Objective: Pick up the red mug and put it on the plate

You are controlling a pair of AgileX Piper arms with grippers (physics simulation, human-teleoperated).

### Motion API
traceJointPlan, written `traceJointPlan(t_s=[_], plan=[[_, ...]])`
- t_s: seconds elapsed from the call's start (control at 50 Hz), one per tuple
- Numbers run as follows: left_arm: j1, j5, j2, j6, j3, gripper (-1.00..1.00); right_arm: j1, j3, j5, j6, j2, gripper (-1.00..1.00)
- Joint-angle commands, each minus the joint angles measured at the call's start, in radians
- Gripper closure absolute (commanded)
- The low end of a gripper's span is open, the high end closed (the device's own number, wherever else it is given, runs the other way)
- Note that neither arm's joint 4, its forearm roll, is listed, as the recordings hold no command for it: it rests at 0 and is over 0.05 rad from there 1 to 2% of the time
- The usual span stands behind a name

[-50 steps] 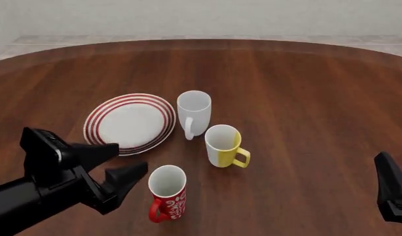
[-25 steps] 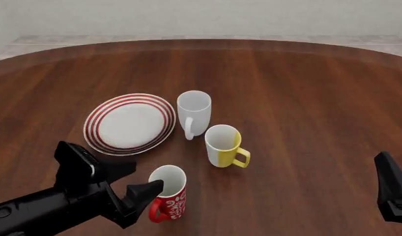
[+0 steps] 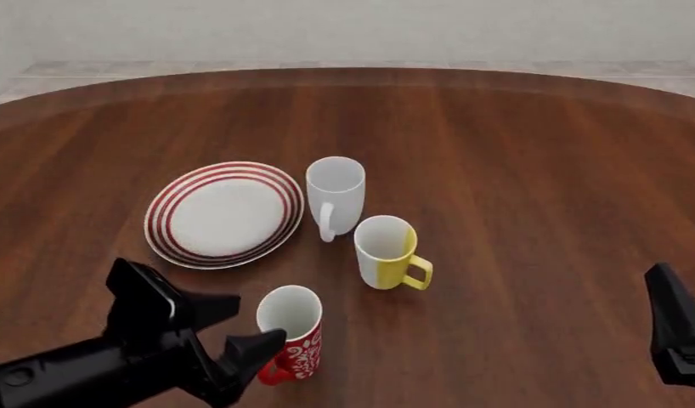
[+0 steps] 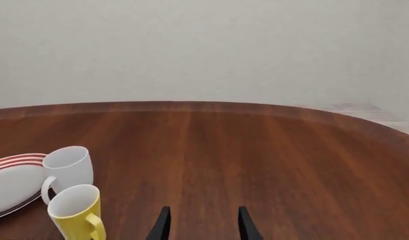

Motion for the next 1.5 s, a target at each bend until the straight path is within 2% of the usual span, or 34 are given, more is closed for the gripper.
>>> traceJointPlan(t_s=[0.02, 0.26, 0.7, 0.96, 1.5], plan=[[-0.017, -0.027, 0.037, -0.022, 0.02, -1.0, 0.002, 0.0, 0.002, -0.002, 0.0, -1.0], [0.005, 0.01, -0.023, -0.035, 0.047, -1.0, 0.004, 0.0, 0.001, -0.002, 0.0, -1.0], [-0.014, -0.108, 0.093, -0.091, 0.08, -1.0, 0.005, 0.0, -0.002, 0.002, 0.0, -1.0], [-0.03, -0.214, 0.225, -0.126, 0.091, -1.0, 0.002, -0.001, -0.004, 0.006, 0.0, -1.0], [-0.057, -0.3, 0.319, -0.17, 0.114, -1.0, 0.003, -0.001, -0.005, 0.002, 0.0, -1.0]])
